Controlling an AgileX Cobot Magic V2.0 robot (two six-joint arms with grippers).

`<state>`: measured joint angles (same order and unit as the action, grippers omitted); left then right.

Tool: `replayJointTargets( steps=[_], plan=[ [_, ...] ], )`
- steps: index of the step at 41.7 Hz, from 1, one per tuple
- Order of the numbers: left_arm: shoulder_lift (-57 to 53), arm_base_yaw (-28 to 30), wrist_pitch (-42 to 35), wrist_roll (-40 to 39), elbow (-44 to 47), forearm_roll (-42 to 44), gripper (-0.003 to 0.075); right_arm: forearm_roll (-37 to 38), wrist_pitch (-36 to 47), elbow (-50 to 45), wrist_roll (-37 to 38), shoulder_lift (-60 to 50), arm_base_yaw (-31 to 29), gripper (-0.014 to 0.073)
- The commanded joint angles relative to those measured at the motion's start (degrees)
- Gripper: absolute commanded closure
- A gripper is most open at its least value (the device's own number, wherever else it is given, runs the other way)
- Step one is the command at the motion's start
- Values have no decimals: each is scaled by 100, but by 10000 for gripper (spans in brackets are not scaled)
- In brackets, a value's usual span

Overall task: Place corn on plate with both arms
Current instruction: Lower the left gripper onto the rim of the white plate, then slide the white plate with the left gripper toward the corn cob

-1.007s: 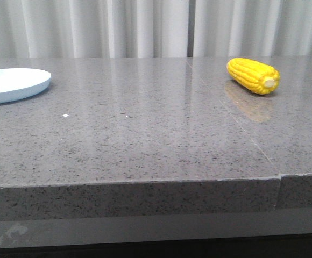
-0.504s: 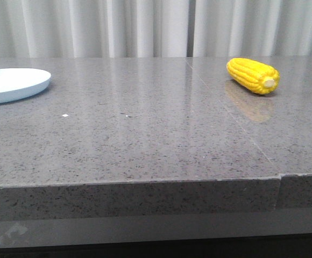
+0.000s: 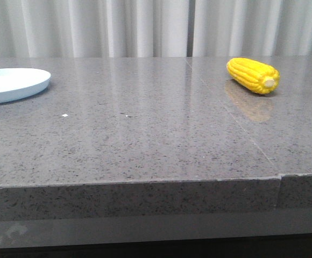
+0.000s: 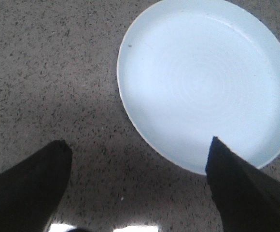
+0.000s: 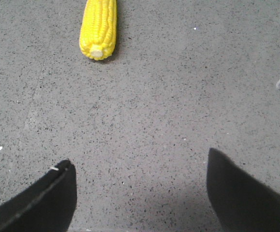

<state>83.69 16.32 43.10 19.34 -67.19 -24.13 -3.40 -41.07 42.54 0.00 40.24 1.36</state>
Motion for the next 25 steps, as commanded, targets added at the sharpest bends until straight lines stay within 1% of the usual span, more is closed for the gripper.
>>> replayJointTargets(
  steps=[1,9,16,25],
  plan=[
    [234,7,-320,53,-411,-316,166,25,381,194,-63,18,-14,11],
    [922,7,-298,53,-916,-329,166,25,381,194,-63,18,-14,11],
    [1413,-144,-309,62,-1277,-316,166,25,381,194,-63,18,-14,11],
    [1888,-217,-271,90,-1668,-250,166,25,381,194,-63,18,-14,11]
  ],
)
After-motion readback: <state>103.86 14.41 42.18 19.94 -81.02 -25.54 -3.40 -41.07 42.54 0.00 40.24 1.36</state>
